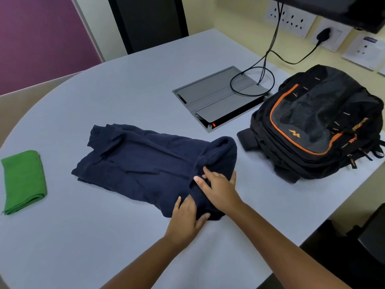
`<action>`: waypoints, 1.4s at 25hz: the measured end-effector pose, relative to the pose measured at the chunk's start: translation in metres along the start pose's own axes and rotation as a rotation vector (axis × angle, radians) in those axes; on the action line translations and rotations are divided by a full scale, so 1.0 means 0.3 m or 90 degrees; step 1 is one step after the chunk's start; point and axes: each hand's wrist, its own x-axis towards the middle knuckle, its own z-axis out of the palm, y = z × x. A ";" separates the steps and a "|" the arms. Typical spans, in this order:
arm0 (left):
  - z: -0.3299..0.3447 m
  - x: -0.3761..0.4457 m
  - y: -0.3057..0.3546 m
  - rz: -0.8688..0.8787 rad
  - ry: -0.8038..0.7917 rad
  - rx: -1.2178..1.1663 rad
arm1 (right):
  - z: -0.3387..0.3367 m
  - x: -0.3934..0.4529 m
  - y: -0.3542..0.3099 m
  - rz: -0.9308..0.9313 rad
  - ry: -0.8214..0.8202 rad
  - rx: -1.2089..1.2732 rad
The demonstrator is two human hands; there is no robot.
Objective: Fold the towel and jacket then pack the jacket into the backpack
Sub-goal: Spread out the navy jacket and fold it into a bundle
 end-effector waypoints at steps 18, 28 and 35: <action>0.104 0.049 -0.024 0.077 -0.166 0.217 | -0.025 0.357 0.202 -0.153 0.089 -0.243; 0.111 0.072 -0.034 0.073 -0.139 0.240 | -0.058 0.444 0.182 -0.127 -0.092 -0.300; 0.087 0.059 0.014 0.003 -0.165 0.197 | -0.078 0.142 0.286 0.048 0.152 0.248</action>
